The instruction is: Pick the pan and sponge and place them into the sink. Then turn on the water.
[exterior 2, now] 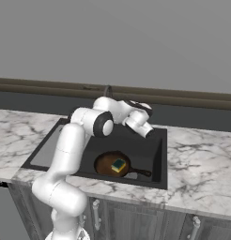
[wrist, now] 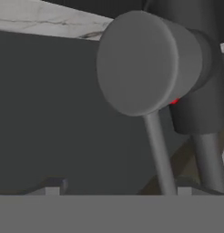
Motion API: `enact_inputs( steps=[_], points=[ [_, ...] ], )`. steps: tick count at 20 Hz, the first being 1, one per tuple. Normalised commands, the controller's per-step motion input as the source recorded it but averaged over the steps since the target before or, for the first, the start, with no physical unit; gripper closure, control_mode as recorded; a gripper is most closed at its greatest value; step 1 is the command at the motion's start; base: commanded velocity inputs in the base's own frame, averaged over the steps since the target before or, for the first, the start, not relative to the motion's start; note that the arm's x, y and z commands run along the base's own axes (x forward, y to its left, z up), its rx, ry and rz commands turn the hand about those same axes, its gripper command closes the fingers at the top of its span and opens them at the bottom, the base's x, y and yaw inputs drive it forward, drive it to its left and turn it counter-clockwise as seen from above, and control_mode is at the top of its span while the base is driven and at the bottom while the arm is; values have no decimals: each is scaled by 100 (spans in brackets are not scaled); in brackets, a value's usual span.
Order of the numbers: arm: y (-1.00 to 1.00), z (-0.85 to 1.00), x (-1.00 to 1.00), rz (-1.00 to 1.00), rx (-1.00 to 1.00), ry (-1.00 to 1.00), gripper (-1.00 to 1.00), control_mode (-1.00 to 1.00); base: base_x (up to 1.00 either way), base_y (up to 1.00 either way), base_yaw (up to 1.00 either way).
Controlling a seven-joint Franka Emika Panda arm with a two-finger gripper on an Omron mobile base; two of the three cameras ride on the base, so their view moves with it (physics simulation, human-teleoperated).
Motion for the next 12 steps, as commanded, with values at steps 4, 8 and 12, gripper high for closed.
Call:
enact_inputs(
  steps=[4, 8, 12],
  points=[
    [-59, -12, 0, -16, 0, 1, 100, -100, 0, 0, 0],
    [-69, -11, 0, -18, 0, 3, 100, -100, 0, 0, 0],
    [-76, -18, 1, -20, 0, 4, 100, -100, 0, 0, 0]
  ],
)
